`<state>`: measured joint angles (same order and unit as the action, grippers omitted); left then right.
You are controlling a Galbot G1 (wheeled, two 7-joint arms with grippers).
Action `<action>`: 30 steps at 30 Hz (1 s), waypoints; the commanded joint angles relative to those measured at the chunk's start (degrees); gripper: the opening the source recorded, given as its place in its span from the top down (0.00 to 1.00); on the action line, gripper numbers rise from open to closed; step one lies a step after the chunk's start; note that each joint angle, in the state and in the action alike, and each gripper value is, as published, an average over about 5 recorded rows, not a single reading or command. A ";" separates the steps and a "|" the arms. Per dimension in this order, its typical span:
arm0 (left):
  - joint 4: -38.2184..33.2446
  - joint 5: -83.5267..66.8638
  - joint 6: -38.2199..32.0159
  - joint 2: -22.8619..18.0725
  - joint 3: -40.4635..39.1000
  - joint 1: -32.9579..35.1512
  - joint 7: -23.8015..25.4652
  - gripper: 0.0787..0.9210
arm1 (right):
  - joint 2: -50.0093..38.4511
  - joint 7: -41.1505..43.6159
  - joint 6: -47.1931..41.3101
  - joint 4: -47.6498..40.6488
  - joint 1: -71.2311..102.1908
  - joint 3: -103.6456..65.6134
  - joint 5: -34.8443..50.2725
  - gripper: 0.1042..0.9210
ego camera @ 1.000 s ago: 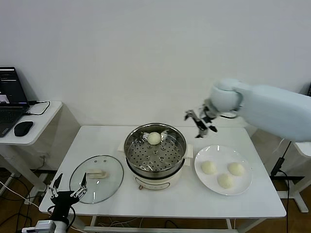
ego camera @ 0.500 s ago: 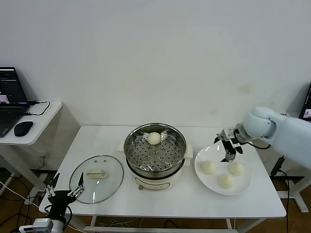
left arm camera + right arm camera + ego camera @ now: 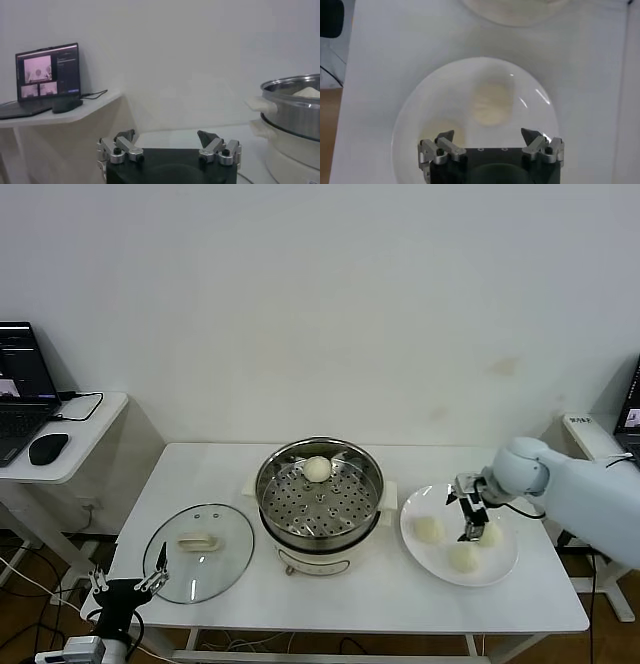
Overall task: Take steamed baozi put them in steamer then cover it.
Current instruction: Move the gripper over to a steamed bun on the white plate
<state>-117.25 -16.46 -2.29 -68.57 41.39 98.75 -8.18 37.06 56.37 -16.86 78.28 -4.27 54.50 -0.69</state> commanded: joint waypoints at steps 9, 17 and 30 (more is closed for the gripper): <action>0.62 0.02 -0.10 -0.13 0.15 -0.40 -0.06 0.12 | 7.21 -1.40 0.00 -7.14 4.25 -2.67 -2.90 0.12; 0.84 0.05 -0.16 -0.45 -0.02 -0.52 -0.10 0.12 | 8.57 -1.82 0.12 -9.22 4.85 -3.06 -3.53 0.13; 0.81 0.18 -0.23 -0.86 -0.05 -0.39 -0.22 0.12 | 9.23 -2.93 -0.09 -10.46 6.88 -4.91 -4.59 0.30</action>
<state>-116.29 -16.37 -2.50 -69.38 41.34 98.30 -8.35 45.56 53.81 -16.97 69.03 1.69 50.40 -4.83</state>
